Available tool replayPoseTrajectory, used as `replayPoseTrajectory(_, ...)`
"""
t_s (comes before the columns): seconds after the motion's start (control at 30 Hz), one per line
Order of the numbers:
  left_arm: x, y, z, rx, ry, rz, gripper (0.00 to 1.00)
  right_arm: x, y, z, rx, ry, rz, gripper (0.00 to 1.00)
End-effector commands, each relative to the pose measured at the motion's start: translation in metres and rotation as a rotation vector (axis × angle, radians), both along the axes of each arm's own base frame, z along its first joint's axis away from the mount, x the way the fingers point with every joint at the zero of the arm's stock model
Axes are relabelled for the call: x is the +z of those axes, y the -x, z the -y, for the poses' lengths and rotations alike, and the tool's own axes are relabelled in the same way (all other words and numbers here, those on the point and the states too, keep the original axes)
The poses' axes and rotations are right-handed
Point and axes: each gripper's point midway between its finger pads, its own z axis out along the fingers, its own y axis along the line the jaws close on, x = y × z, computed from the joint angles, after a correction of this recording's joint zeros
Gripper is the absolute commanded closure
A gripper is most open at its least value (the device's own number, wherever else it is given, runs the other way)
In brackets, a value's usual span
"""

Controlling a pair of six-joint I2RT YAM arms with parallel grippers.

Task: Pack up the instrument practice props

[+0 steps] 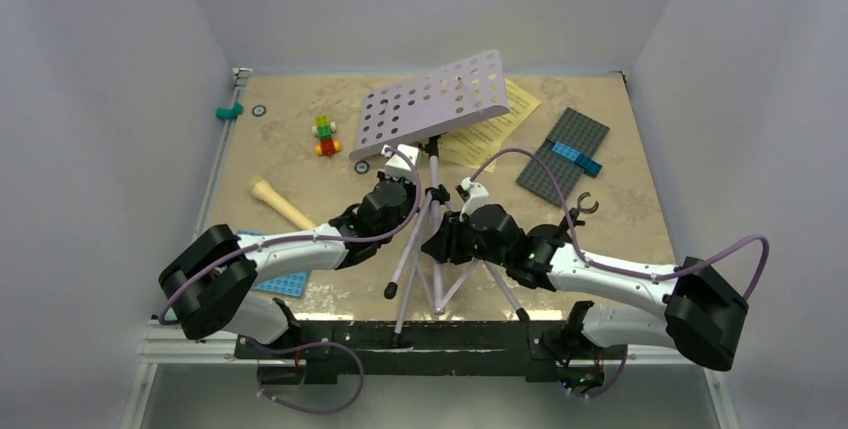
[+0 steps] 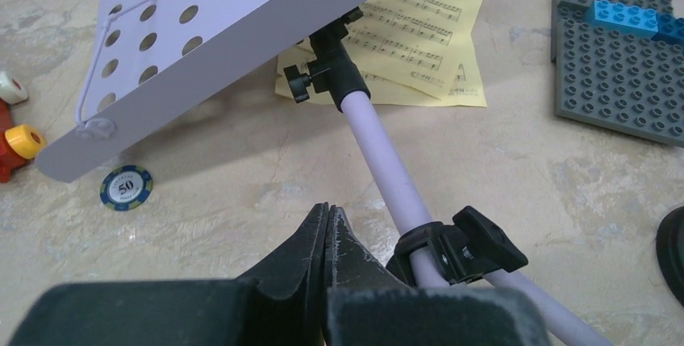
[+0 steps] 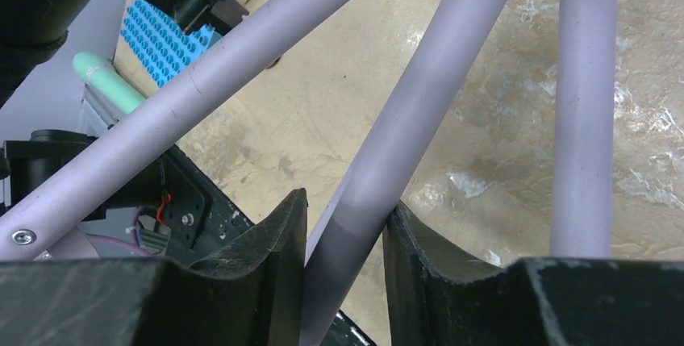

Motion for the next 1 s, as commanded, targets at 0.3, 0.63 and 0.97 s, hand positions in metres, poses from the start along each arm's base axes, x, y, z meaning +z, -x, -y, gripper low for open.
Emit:
replayPoseTrajectory(0.3,0.030,0.010,-0.041,0.080,0.069,-0.027,0.63,-0.015,0.003,-0.013,0.132,0.018,0.119,1.00)
replayPoseTrajectory(0.63,0.032,0.042,-0.028,0.000,0.239,-0.188,0.34,-0.054,-0.006,0.005,0.088,0.157,0.052,1.00)
replayPoseTrajectory(0.97,0.048,0.087,0.002,-0.141,0.430,-0.460,0.17,-0.079,-0.005,0.022,0.056,0.270,0.001,0.82)
